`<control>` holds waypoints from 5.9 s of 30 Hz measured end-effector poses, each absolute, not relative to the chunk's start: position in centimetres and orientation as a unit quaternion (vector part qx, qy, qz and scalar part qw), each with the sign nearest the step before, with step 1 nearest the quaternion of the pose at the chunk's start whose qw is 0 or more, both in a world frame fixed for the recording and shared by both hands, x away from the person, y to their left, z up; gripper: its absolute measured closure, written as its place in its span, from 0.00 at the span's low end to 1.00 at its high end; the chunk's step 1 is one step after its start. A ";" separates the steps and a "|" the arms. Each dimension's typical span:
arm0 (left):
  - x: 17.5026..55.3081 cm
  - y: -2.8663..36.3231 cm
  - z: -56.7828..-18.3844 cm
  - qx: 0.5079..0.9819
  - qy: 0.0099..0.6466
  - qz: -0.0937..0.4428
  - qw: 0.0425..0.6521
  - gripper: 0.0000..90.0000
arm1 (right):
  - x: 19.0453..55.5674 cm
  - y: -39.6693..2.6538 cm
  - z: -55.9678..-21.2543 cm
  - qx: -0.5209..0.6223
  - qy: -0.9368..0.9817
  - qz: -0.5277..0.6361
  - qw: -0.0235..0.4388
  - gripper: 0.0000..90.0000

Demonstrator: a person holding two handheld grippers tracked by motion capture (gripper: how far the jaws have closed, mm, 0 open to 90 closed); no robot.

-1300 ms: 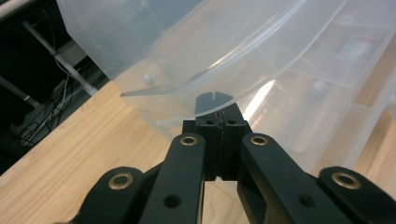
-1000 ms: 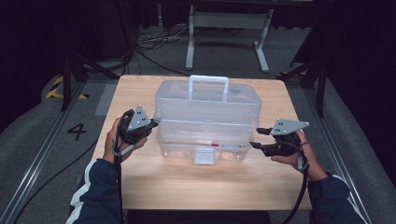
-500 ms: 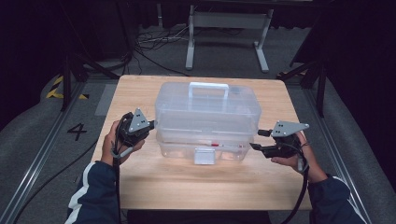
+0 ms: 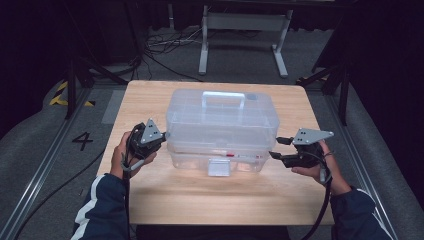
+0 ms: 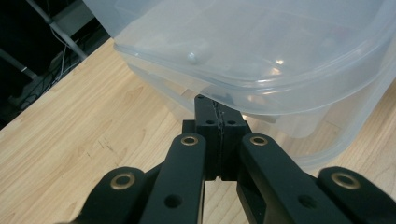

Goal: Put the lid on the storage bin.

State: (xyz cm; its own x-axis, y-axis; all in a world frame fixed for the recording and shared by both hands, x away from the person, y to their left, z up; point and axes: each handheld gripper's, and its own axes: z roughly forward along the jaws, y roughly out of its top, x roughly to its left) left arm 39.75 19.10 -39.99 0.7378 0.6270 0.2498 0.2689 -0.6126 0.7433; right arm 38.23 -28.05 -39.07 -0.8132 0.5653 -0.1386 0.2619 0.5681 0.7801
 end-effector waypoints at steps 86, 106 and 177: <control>38.4 20.6 -42.4 0.867 0.281 0.202 0.358 0.77 | 37.7 -26.4 -39.9 0.213 0.898 0.337 0.187 0.34; 36.2 23.3 -44.3 0.878 0.293 0.191 0.327 0.56 | 37.0 -28.2 -39.9 0.221 0.895 0.329 0.204 0.34; 33.9 29.1 -49.9 0.844 0.390 0.136 0.343 0.21 | 35.4 -39.5 -49.5 0.385 0.834 0.362 0.159 0.25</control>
